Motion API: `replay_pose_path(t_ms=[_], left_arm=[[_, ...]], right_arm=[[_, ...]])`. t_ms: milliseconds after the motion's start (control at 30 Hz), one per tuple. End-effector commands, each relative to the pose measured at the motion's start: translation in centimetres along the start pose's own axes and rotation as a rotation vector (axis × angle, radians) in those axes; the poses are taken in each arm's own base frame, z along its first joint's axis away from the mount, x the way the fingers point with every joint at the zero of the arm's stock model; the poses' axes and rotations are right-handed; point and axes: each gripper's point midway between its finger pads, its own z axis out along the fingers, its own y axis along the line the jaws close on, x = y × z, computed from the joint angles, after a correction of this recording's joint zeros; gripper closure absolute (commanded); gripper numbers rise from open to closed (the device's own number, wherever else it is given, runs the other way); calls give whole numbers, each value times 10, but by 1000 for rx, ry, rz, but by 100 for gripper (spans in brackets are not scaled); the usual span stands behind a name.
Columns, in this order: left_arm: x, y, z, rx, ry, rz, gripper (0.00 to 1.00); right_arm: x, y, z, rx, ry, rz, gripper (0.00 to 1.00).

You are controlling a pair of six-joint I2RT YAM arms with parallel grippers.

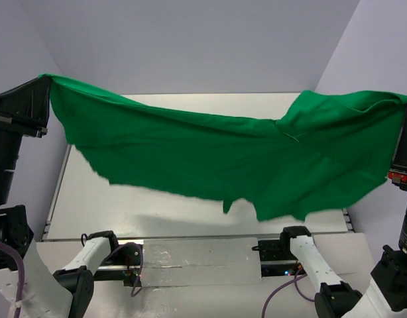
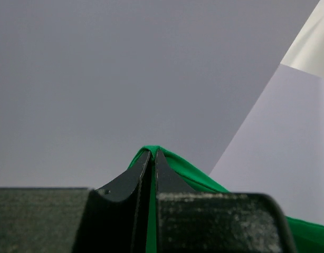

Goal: Fold and stack the t-shirts
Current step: Flatten out the tshirt

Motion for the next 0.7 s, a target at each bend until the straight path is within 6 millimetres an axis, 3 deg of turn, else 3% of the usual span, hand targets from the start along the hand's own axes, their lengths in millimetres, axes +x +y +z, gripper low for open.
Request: replay_pose_path(t_ms=[0, 33, 200, 267, 300, 333, 433, 533, 667], left_arm=[[33, 28, 8, -62, 83, -29, 90], [35, 34, 8, -75, 71, -15, 90], [103, 99, 10, -222, 187, -46, 90], [152, 137, 13, -290, 269, -102, 90], [169, 150, 12, -320, 291, -121, 90], [171, 156, 13, -332, 284, -122, 90], [227, 216, 15, -482, 348, -153, 90], [282, 270, 16, -622, 425, -192, 90], [339, 328, 28, -751, 508, -222, 90]], right_arm=[[49, -59, 16, 169, 101, -34, 91], [56, -66, 17, 179, 105, -40, 91], [134, -131, 19, 287, 258, -74, 91], [166, -156, 21, 322, 309, -71, 91], [186, -172, 18, 345, 339, -69, 91], [203, -185, 16, 369, 373, -64, 91], [275, -238, 18, 422, 473, -47, 91], [379, -308, 13, 497, 638, 8, 91], [468, -363, 15, 536, 721, 89, 91]])
